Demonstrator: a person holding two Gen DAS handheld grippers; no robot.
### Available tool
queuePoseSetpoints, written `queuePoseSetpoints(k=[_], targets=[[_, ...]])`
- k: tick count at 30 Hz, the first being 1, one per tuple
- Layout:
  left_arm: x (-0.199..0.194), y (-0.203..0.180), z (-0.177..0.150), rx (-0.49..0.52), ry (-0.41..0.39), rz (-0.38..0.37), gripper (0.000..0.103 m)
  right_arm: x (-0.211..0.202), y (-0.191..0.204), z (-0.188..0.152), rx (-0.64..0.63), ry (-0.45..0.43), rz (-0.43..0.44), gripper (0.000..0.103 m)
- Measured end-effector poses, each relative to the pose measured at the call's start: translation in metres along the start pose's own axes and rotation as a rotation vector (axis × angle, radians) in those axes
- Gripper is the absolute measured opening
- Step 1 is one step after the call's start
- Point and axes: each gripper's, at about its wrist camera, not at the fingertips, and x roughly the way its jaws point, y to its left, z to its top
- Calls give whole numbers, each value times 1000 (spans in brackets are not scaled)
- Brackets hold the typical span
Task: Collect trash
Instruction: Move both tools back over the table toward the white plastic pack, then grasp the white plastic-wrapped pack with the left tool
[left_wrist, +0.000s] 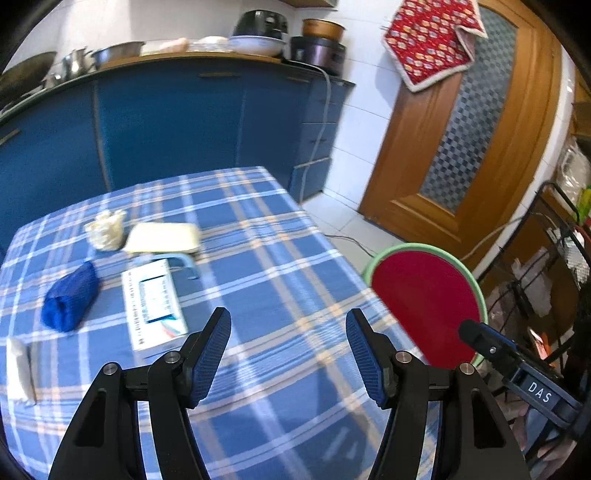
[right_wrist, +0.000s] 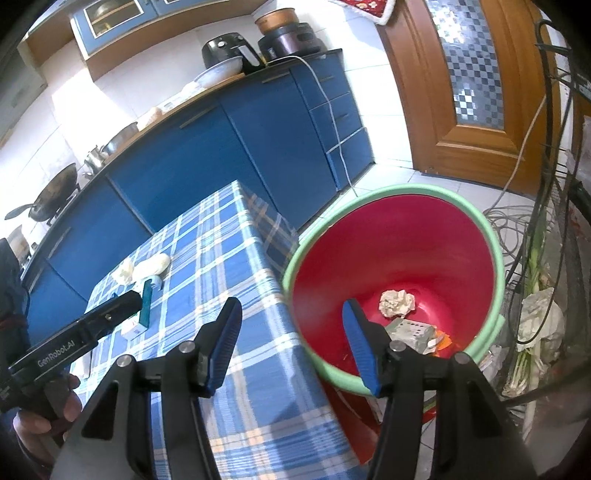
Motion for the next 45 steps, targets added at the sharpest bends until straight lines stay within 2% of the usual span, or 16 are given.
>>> queuePoseSetpoints(k=[10, 19, 31, 40, 42, 45], targets=[[-21, 52, -13, -89, -19, 101, 66, 6, 26, -8, -44, 19, 29, 62], [-42, 113, -24, -171, -44, 235, 66, 15, 49, -13, -88, 48, 40, 62], [-61, 186, -44, -298, -46, 372, 66, 32, 83, -23, -145, 94, 58, 62], [-53, 222, -58, -371, -14, 428, 66, 48, 122, -27, -229, 132, 82, 63], [-52, 228, -60, -378, -13, 430, 66, 53, 133, -28, -248, 136, 94, 69], [-50, 234, -63, -391, -6, 426, 66, 58, 146, -29, -270, 143, 110, 70]])
